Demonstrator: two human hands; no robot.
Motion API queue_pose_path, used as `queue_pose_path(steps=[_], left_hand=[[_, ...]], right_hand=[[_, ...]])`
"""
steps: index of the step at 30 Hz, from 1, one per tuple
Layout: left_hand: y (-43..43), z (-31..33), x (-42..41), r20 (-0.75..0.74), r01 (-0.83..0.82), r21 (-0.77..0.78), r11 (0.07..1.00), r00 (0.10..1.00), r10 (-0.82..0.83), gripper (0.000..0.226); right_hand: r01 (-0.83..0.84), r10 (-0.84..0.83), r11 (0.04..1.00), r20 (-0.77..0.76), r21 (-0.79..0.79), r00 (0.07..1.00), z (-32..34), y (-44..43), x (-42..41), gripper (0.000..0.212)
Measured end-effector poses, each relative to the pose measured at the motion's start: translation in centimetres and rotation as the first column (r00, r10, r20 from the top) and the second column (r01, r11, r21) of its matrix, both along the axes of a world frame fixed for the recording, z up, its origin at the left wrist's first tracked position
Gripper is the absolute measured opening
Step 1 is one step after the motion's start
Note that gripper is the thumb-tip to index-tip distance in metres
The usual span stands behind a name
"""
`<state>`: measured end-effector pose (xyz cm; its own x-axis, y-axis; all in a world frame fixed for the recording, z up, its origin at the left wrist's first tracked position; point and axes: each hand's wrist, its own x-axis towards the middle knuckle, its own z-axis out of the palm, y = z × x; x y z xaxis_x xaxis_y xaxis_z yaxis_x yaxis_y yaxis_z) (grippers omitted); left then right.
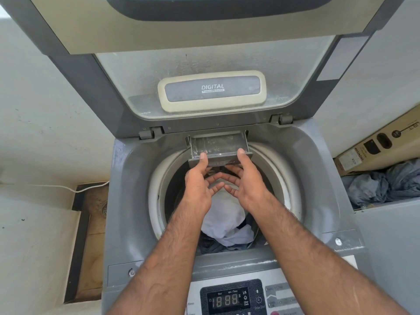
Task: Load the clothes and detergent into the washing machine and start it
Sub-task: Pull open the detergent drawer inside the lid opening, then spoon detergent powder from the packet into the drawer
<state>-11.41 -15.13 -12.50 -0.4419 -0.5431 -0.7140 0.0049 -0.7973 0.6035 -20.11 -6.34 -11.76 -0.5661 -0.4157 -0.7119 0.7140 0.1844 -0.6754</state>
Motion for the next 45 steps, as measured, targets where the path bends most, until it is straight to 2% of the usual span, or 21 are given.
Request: queue_pose_path(steps=[3,6,13,17,22,24,28,37,42,45], left_hand=[[-0.1,0.2,0.0,0.017,0.027,0.005,1.000,0.999,-0.027,0.051],[-0.3,0.7,-0.1,0.011,0.046,0.014,0.999,0.999,-0.046,0.044],[0.4,1.8,0.7,0.046,0.153,0.026,0.988,0.987,-0.154,0.029],[0.6,2.2,2.1,0.117,0.193,0.010,0.981,0.974,-0.193,0.034],[0.9,3.4,3.1,0.209,0.331,-0.068,0.941,0.927,-0.311,0.017],[1.1,4.1,3.1,0.258,0.388,-0.124,0.913,0.902,-0.348,0.020],[2.0,6.0,2.6,0.347,0.528,-0.244,0.813,0.831,-0.436,0.015],[5.4,13.0,-1.8,0.387,0.703,-0.458,0.545,0.709,-0.589,0.012],[8.9,17.7,-5.6,0.422,0.727,-0.603,0.329,0.640,-0.642,0.013],[11.6,20.3,-7.8,0.429,0.712,-0.675,0.194,0.592,-0.682,0.014]], right_hand=[[-0.037,0.037,0.999,0.007,0.034,0.999,0.2,0.1,-0.1,0.057],[-0.067,0.067,0.996,0.004,0.062,0.998,0.6,0.1,-0.1,0.058],[-0.141,0.142,0.979,0.002,0.147,0.990,2.1,0.9,0.3,0.048],[-0.220,0.239,0.950,-0.063,0.220,0.969,2.8,1.6,0.7,0.028],[-0.318,0.383,0.896,-0.177,0.309,0.907,3.5,2.6,1.3,0.027],[-0.341,0.419,0.880,-0.199,0.331,0.886,4.2,3.1,1.4,0.036],[-0.379,0.485,0.851,-0.267,0.365,0.833,6.2,4.3,1.2,0.034],[-0.379,0.550,0.826,-0.447,0.418,0.705,12.8,8.7,-1.4,0.030],[-0.291,0.518,0.846,-0.562,0.446,0.644,17.7,12.9,-3.5,0.028],[-0.225,0.482,0.863,-0.600,0.453,0.638,20.2,16.3,-4.9,0.029]])
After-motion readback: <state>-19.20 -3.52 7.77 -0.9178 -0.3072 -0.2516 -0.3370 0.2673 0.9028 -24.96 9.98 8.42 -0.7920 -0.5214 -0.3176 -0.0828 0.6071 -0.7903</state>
